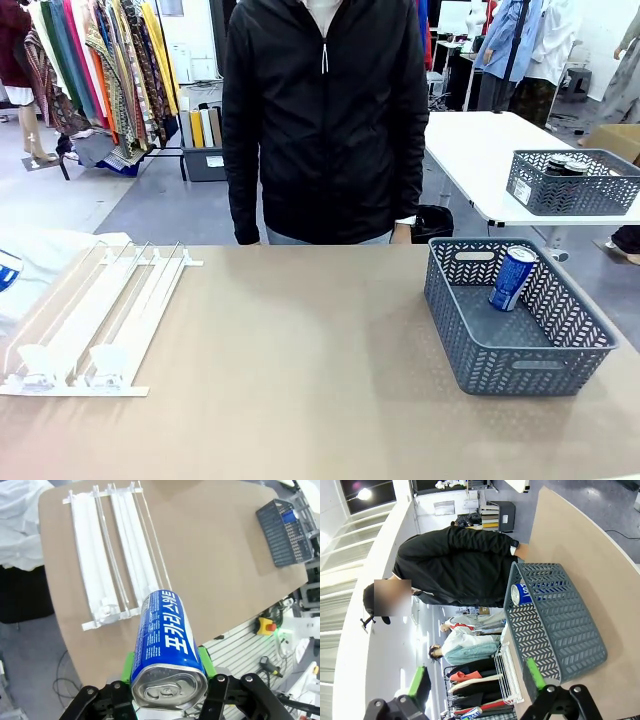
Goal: Retrieve and store the cans from the dispenser.
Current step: Pick up one can from the Automatic Can Dispenser and place it in the middle of the table.
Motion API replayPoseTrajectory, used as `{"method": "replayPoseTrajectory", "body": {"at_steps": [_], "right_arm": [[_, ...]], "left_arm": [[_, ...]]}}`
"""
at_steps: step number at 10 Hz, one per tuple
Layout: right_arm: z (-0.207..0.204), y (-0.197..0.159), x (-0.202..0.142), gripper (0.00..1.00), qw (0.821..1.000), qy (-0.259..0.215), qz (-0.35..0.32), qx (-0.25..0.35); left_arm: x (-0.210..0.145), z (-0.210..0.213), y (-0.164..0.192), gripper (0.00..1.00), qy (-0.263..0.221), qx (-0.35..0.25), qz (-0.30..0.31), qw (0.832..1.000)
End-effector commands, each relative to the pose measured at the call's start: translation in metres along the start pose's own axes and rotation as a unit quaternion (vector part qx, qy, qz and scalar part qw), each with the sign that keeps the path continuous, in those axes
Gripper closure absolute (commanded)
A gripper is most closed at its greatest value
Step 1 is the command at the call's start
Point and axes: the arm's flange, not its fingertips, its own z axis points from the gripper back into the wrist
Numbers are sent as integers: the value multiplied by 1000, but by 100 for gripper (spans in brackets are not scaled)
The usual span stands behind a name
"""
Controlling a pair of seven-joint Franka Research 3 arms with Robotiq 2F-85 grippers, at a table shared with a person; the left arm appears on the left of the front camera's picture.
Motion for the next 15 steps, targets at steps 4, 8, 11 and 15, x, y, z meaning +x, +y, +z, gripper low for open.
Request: {"method": "replayPoseTrajectory", "body": {"at_steps": [4, 8, 11, 15], "right_arm": [[1, 4, -2, 0, 1000, 2, -1, 1], [1, 4, -2, 0, 1000, 2, -1, 1], [1, 4, -2, 0, 1000, 2, -1, 1], [1, 4, -2, 0, 1000, 2, -1, 1]], "left_arm": [[105, -110, -211, 100, 84, -9, -125, 989], [125, -251, -321, 100, 178, -25, -214, 960], [123, -345, -347, 100, 231, 57, -254, 937], [126, -399, -340, 100, 227, 109, -287, 924]]}}
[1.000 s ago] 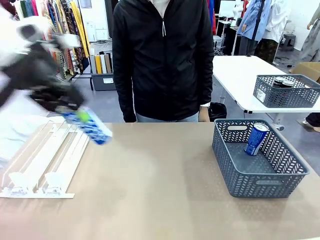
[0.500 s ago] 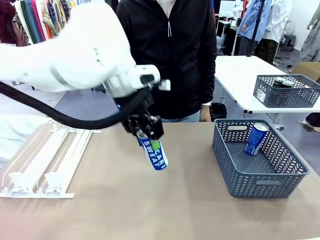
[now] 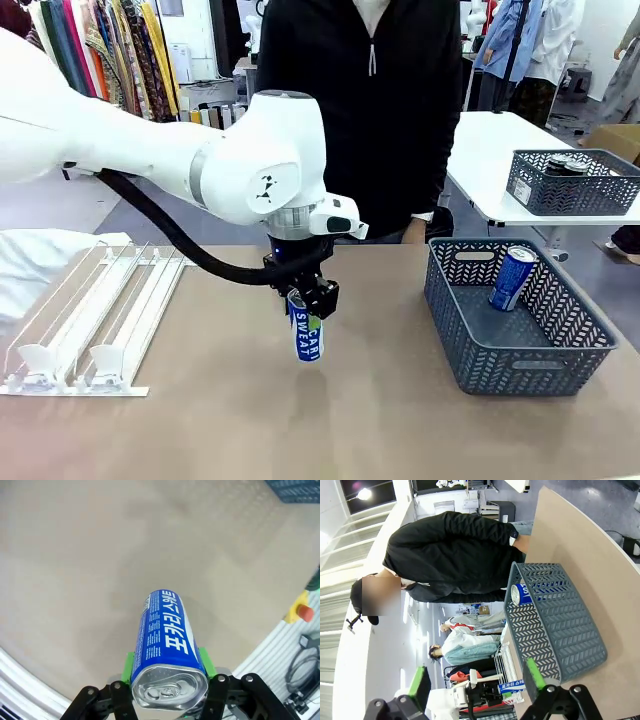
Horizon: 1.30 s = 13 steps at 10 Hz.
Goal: Retrieve and store the cans from the dispenser.
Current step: Pick up one can from the Automatic Can Dispenser and place it in the middle of the table.
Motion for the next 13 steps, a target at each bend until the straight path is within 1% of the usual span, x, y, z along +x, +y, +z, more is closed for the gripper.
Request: {"method": "replayPoseTrajectory", "body": {"at_steps": [1, 2, 5, 6, 7, 10, 11, 12, 13], "right_arm": [[1, 4, -2, 0, 1000, 2, -1, 1], [1, 4, -2, 0, 1000, 2, -1, 1], [1, 4, -2, 0, 1000, 2, -1, 1], [1, 4, -2, 0, 1000, 2, -1, 1], [1, 4, -2, 0, 1000, 2, -1, 1], [1, 4, -2, 0, 1000, 2, -1, 1], [1, 4, -2, 0, 1000, 2, -1, 1], [1, 4, -2, 0, 1000, 2, -1, 1], [1, 4, -2, 0, 1000, 2, -1, 1]], "left_arm": [[10, 3, 1, 100, -9, 19, 16, 1000], [11, 0, 4, 100, -8, 37, 17, 999], [12, -6, 4, 100, -5, 30, 26, 999], [14, -6, 6, 59, -10, 26, 28, 999], [13, -6, 6, 1, -12, 26, 27, 999], [10, -1, 7, 0, -22, 30, 30, 999], [4, 8, 7, 0, -37, 29, 35, 998], [-6, 25, 7, 0, -62, 26, 42, 997], [-26, 50, 8, 0, -89, 27, 50, 994]]}}
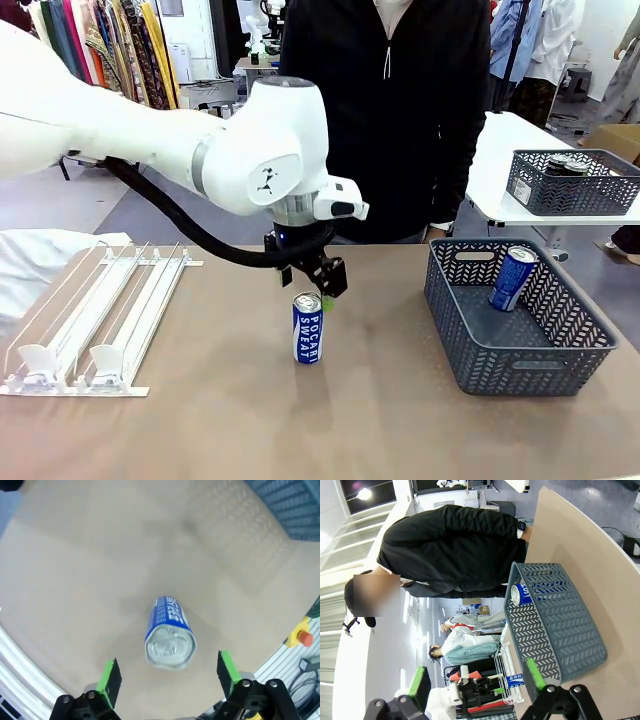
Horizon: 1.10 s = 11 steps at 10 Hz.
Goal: Retrieve and store the cans from the dispenser.
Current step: Pick up one can from the Automatic Can Dispenser and place it in the middle of the table.
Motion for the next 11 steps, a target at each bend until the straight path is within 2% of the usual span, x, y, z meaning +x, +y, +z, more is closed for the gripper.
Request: {"method": "replayPoseTrajectory", "body": {"at_steps": [1, 2, 3, 4, 5, 6, 7, 9, 11], "right_arm": [[1, 4, -2, 0, 1000, 2, -1, 1], [1, 4, -2, 0, 1000, 2, -1, 1], [1, 4, -2, 0, 1000, 2, -1, 1], [1, 4, -2, 0, 1000, 2, -1, 1], [1, 4, -2, 0, 1000, 2, -1, 1], [1, 4, -2, 0, 1000, 2, -1, 1], [1, 4, -2, 0, 1000, 2, -1, 1], [1, 4, -2, 0, 1000, 2, -1, 1], [1, 4, -2, 0, 1000, 2, -1, 1]], "left_arm": [[-57, 58, 15, 0, -57, -10, 33, 998], [-86, 92, 37, 0, -71, -33, 63, 995], [-121, 123, 68, 0, -93, -80, 97, 988], [-160, 145, 108, 0, -121, -137, 134, 974], [-210, 162, 157, 0, -149, -173, 202, 952], [-260, 174, 196, 0, -214, -268, 210, 916], [-314, 186, 229, 0, -268, -287, 251, 885], [-409, 184, 284, 0, -323, -365, 319, 813], [-461, 148, 311, 0, -354, -466, 320, 745]]}}
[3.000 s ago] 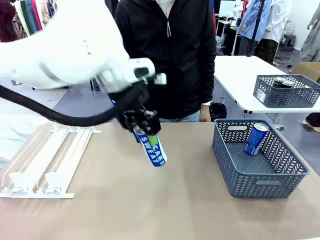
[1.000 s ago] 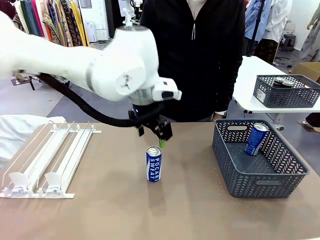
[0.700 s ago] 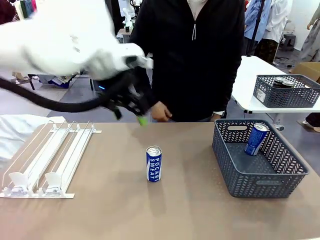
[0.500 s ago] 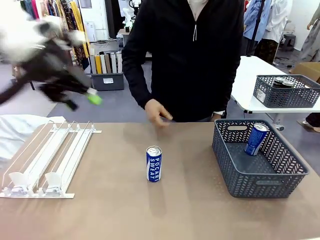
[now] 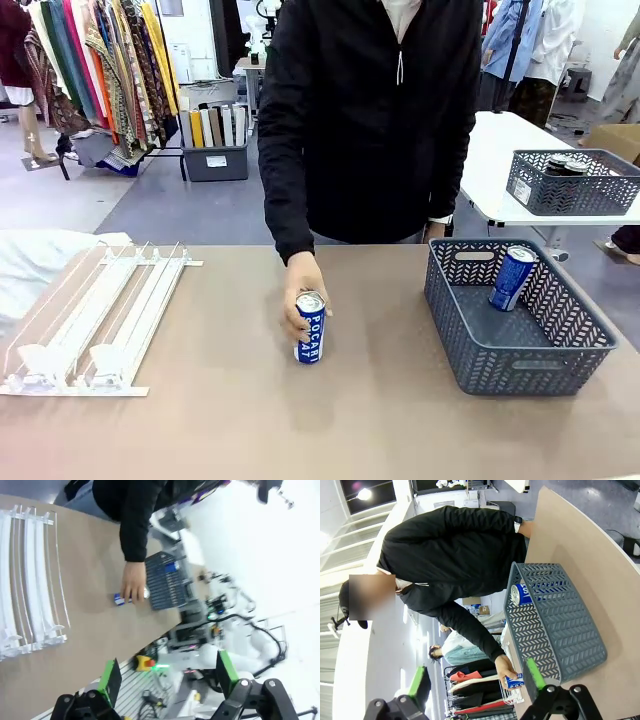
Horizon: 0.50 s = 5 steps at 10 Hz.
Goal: Retrieve and store the cans from the dispenser.
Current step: Pick up one can from the Automatic Can Dispenser and place it in the middle of the table.
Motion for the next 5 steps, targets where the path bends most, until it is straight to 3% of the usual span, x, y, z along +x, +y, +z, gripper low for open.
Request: {"method": "replayPoseTrajectory", "body": {"at_steps": [1, 2, 3, 4, 5], "right_arm": [[1, 4, -2, 0, 1000, 2, -1, 1], [1, 4, -2, 0, 1000, 2, -1, 1], [1, 4, -2, 0, 1000, 2, -1, 1], [1, 4, -2, 0, 1000, 2, -1, 1], [1, 4, -2, 0, 1000, 2, -1, 1]], "left_arm": [[1, -15, 45, 0, -8, -95, 23, 995], [-5, -20, 56, 0, 6, -101, 29, 994], [-7, -34, 56, 0, 53, -67, 17, 996], [-12, -1, 49, 0, -14, -82, 32, 996], [-12, -1, 49, 0, -14, -82, 32, 996]]}}
